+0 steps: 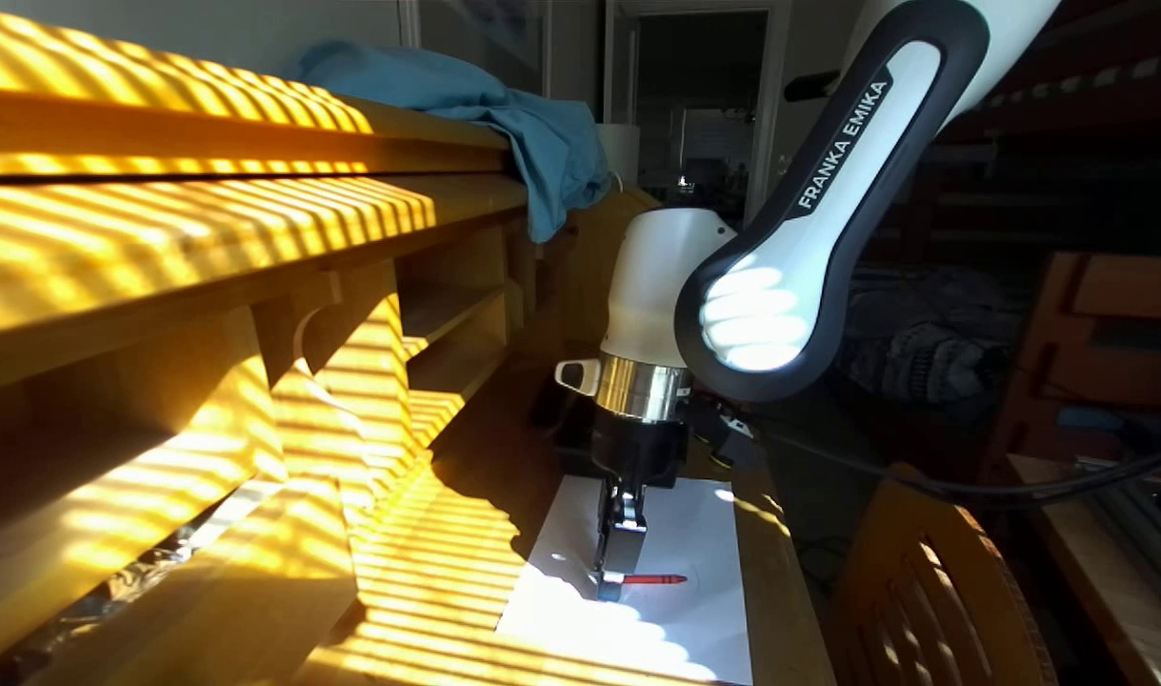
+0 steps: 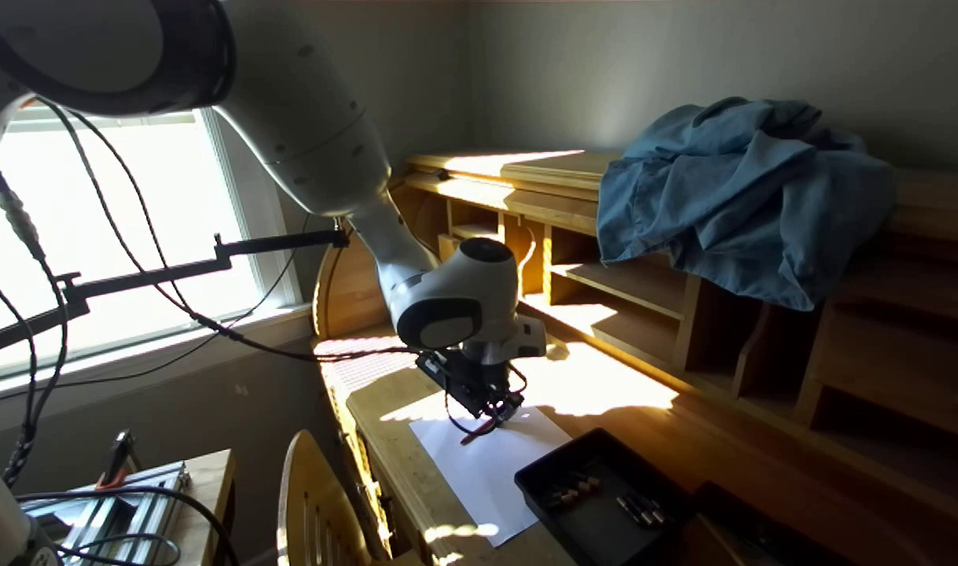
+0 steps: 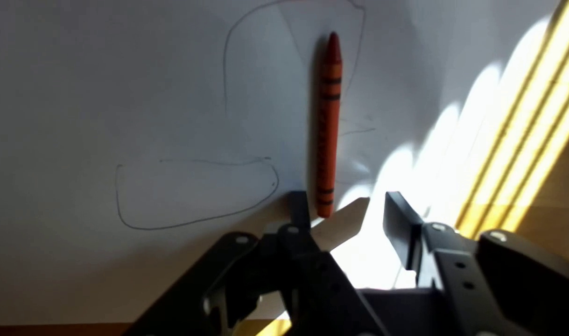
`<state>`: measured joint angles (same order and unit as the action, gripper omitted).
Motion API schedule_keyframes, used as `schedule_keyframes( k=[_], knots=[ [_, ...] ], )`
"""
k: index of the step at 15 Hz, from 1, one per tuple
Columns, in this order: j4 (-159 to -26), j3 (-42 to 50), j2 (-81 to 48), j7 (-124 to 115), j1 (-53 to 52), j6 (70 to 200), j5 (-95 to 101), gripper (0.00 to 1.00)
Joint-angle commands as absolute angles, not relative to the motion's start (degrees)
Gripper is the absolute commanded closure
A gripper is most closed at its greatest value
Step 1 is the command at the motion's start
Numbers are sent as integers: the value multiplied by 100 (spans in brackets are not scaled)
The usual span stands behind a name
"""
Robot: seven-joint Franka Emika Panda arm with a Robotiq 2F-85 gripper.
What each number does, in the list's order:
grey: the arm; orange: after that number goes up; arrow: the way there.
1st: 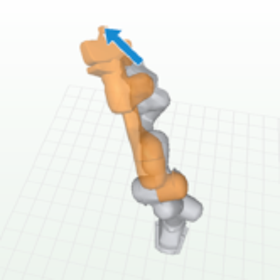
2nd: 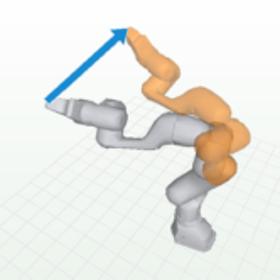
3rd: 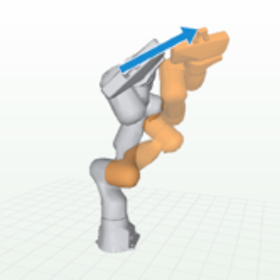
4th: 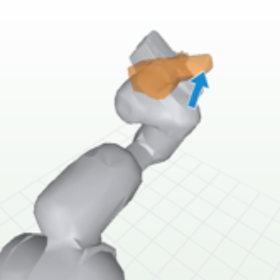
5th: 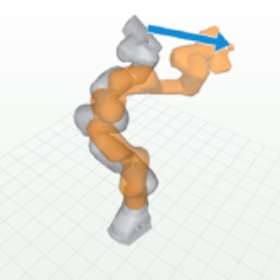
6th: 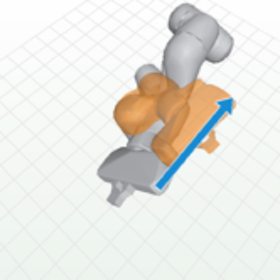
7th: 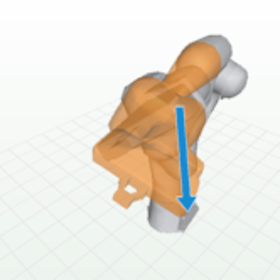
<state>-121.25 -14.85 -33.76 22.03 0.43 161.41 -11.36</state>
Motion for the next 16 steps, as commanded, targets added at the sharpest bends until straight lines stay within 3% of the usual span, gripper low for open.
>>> schedule_keyframes(
  k=[1, 2, 3, 4, 5, 16],
  knots=[
    [-12213, -1517, -3291, 2043, 107, 16066, -874, 65],
    [-12207, -1514, -3288, 2039, 108, 16062, -865, 79],
    [-12201, -1510, -3293, 2037, 106, 16065, -857, 76],
    [-12201, -1511, -3293, 2036, 106, 16063, -854, 79],
    [-12198, -1513, -3291, 2037, 109, 16059, -854, 98],
    [-12260, -1549, -3197, 2029, 206, 16225, -946, 98]
  ],
)
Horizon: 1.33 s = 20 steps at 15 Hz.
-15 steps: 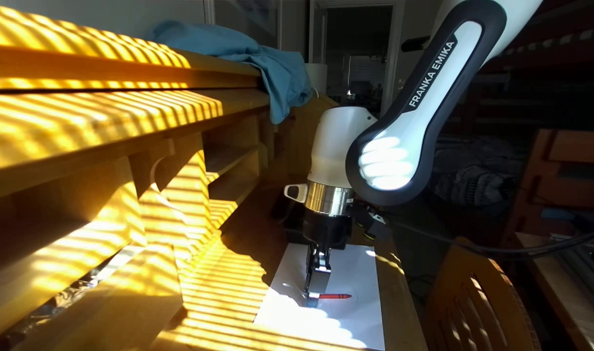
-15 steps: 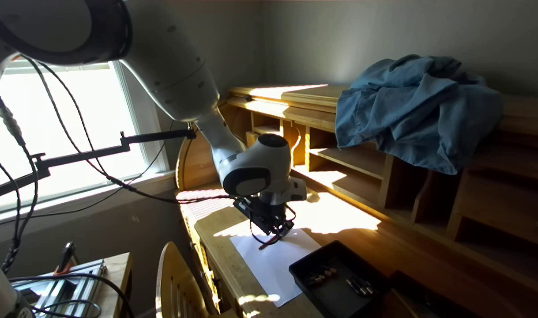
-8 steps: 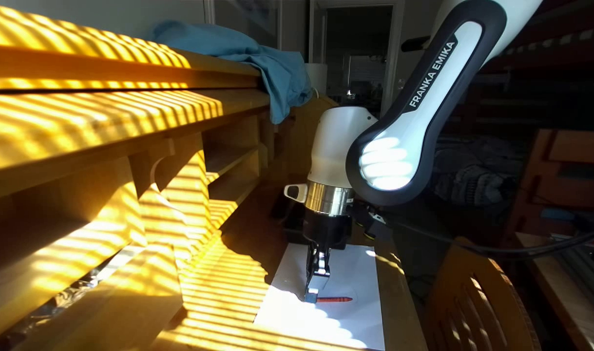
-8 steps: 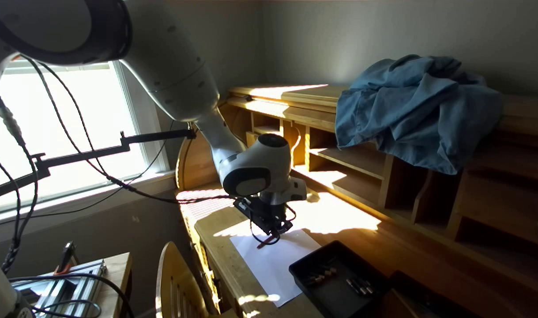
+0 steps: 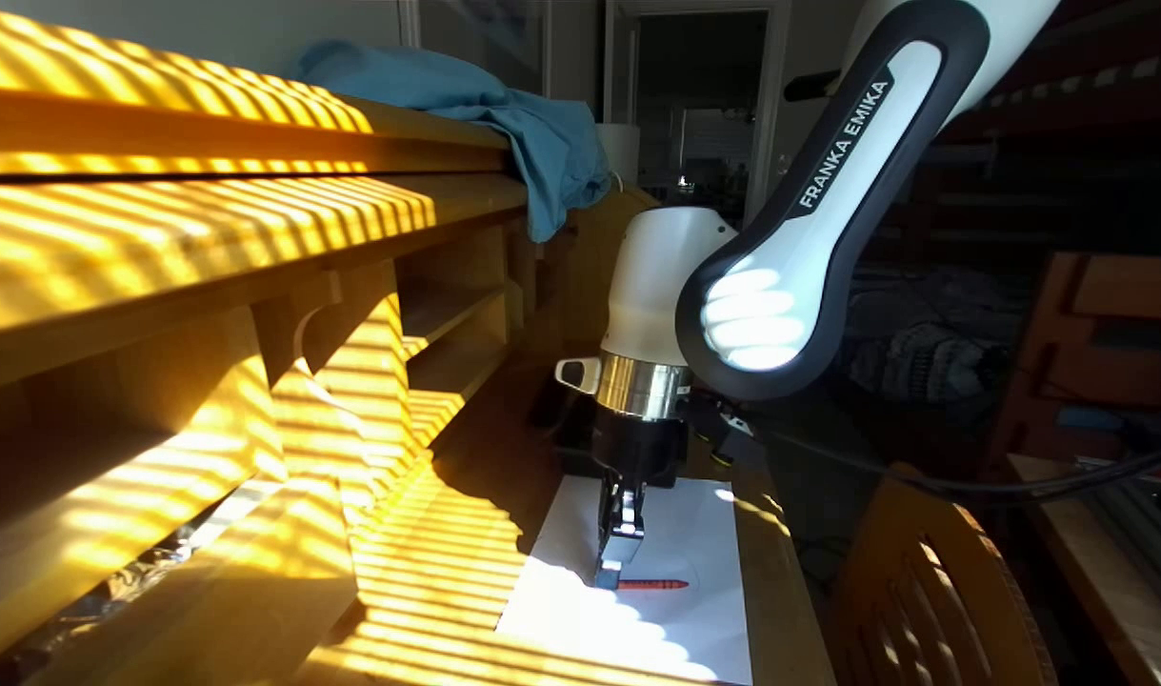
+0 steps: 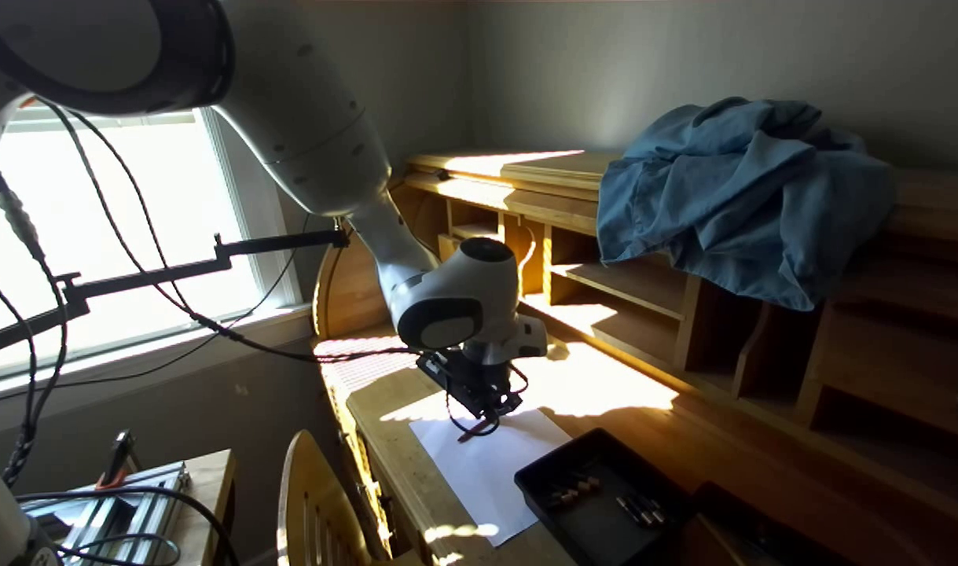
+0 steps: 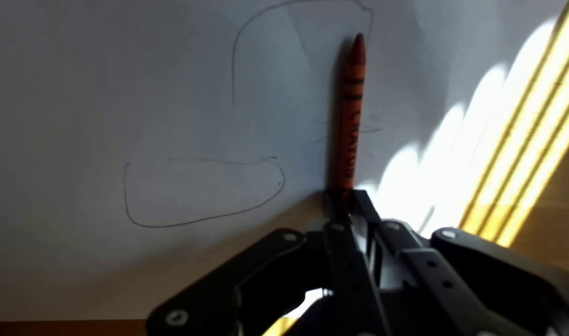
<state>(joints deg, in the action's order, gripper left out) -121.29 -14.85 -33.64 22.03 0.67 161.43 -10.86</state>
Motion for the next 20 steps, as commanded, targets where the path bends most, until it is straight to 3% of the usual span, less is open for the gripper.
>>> schedule_keyframes(
  k=[1, 14, 20],
  knots=[
    [-12309, -1572, -3156, 2041, 248, 16341, -976, 98],
    [-12844, -3061, -3300, 1905, 1795, 18410, -742, 98],
    [-12806, -2899, -3317, 1634, 1770, 18274, -402, 92]
  ],
)
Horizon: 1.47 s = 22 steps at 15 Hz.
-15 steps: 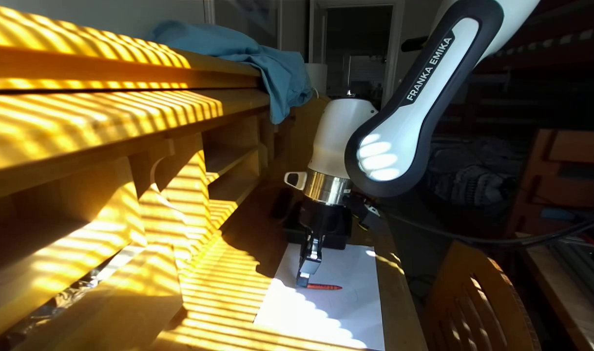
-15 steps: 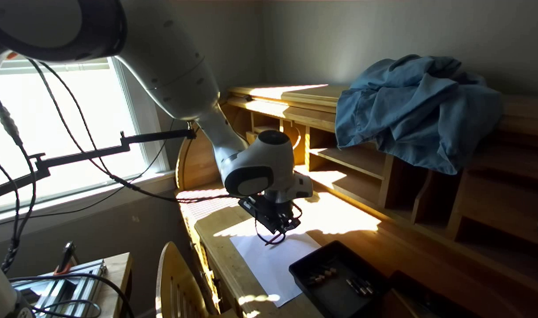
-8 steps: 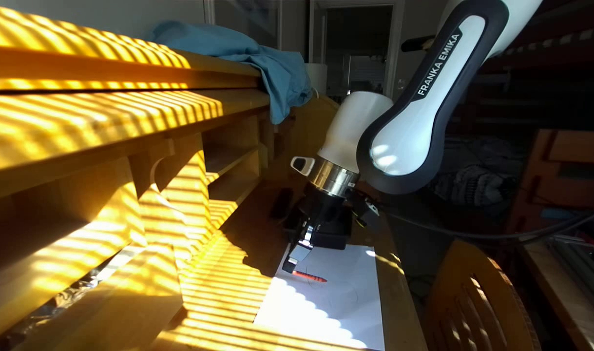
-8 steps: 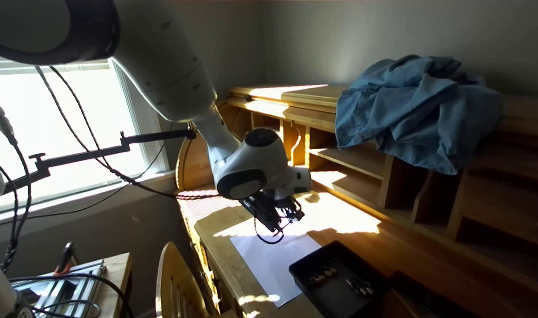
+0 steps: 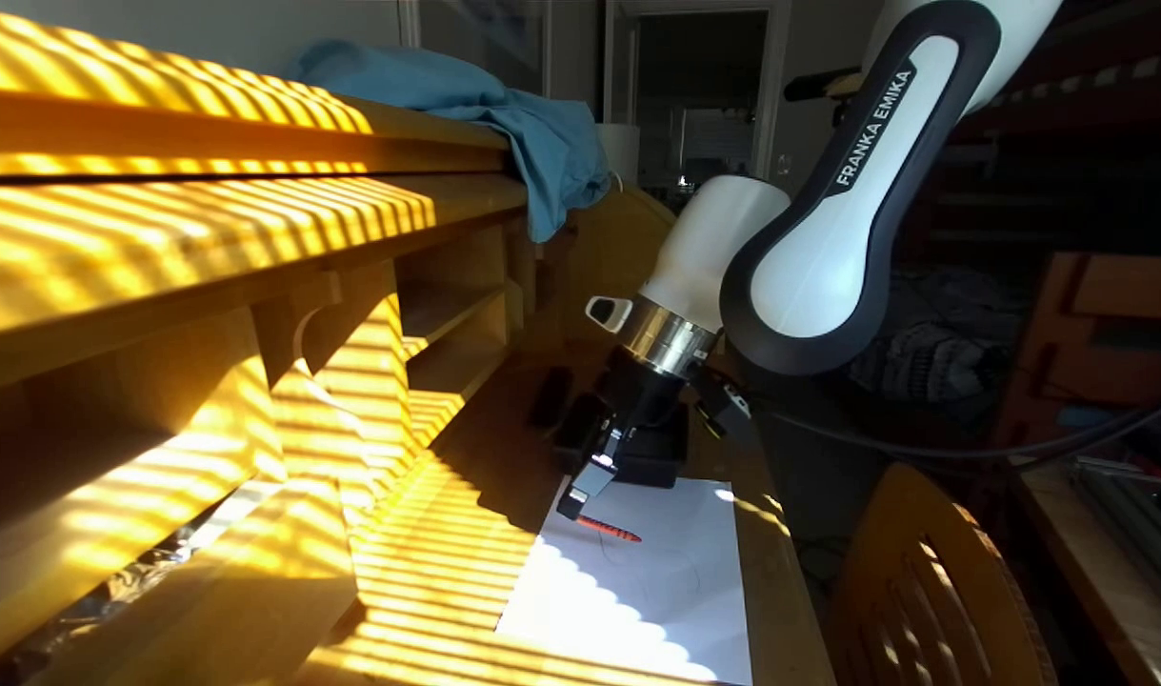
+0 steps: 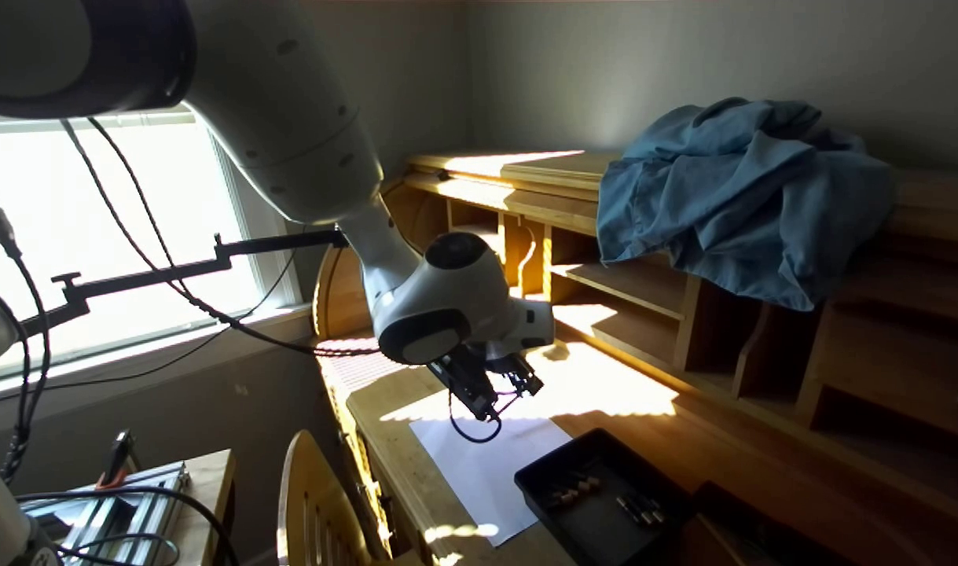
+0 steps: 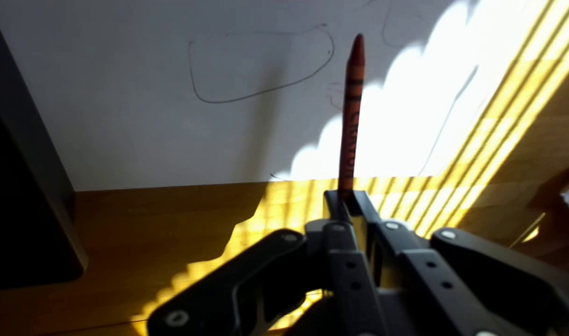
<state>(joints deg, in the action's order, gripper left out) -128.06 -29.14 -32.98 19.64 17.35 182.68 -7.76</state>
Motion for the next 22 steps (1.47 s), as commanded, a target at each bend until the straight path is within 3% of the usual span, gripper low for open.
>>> schedule_keyframes(
  k=[1, 3, 10, 22],
  knots=[
    [-12813, -2898, -3317, 1631, 1771, 18274, -402, 92],
    [-12814, -2898, -3317, 1629, 1770, 18274, -402, 98],
    [-12829, -1838, -3470, 1211, 855, 19308, 72, 98],
    [-12837, -1439, -3753, 576, 482, 19762, 313, 98]
  ],
)
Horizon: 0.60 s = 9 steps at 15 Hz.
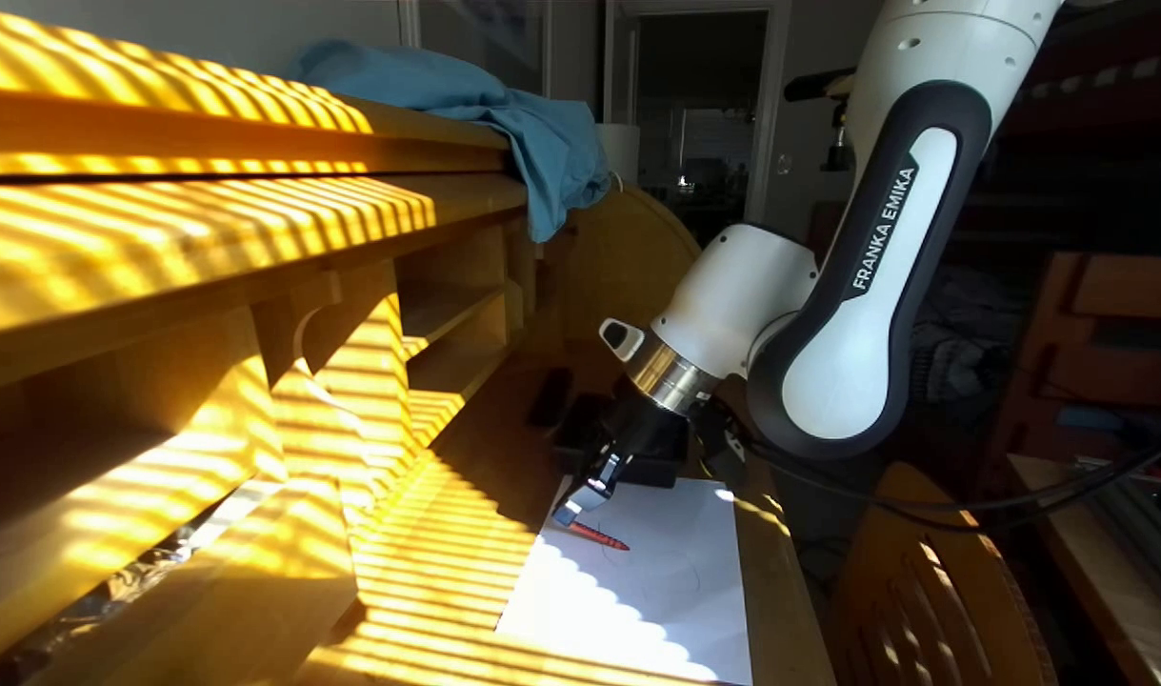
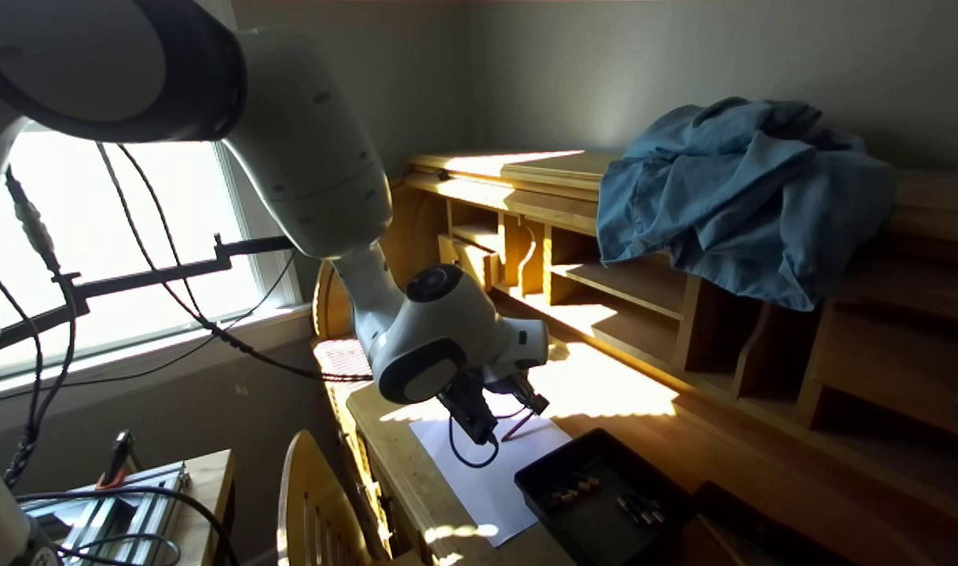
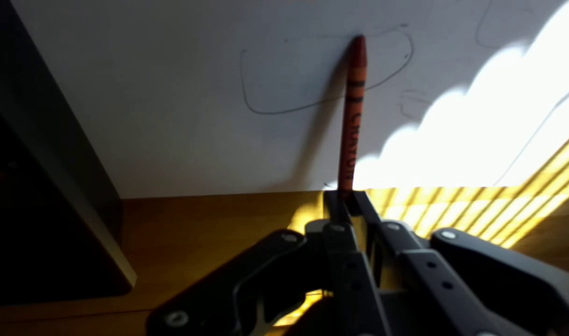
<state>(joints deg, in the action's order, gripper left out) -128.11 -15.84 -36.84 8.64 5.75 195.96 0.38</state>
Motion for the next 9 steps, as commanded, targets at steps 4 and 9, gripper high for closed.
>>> schedule_keyframes(
  k=[4, 9],
  knots=[
    [-12887, -1305, -3746, 594, 404, 19786, 313, 98],
    [-12956, -1094, -3716, 604, 308, 19877, 273, 98]
  ],
)
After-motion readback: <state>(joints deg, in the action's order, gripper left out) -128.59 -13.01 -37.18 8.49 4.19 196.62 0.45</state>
